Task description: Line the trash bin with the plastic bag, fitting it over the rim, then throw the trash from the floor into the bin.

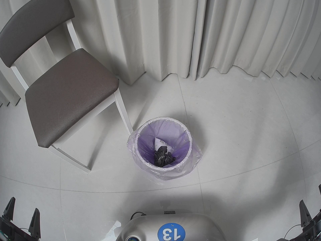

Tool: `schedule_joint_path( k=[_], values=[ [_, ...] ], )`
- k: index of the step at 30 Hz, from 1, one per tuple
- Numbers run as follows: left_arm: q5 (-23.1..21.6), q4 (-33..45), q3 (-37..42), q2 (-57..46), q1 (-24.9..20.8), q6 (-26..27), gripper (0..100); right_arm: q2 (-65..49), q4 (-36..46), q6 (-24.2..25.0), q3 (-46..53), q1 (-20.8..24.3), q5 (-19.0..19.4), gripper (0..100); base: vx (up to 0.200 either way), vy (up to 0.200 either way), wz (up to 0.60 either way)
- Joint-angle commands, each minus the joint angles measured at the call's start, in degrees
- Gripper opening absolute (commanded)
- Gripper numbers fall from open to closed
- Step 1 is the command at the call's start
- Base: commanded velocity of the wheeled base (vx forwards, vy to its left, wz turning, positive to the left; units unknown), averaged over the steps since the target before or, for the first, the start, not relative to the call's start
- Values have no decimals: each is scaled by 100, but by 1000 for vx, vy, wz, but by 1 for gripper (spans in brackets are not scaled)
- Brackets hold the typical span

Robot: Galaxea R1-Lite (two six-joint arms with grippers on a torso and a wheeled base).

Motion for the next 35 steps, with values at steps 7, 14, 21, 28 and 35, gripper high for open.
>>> schedule_joint_path(
  k=[7, 14, 21, 28, 35],
  values=[
    [4, 7, 101, -93, 1, -2, 100, -93, 82, -40, 92, 0, 47, 100, 0, 0, 0],
    [4, -2, 101, -93, 1, -2, 100, -93, 91, -111, 92, -9, -14, 100, 0, 0, 0],
    [4, 7, 101, -93, 1, -2, 100, -84, 82, -84, 101, 0, 65, 100, 0, 0, 0],
    [4, 7, 101, -93, 1, -2, 100, -93, 74, 39, 101, 9, 47, 100, 0, 0, 0],
    [4, 7, 101, -93, 1, -2, 100, -93, 74, -14, 101, 0, 56, 100, 0, 0, 0]
  ],
)
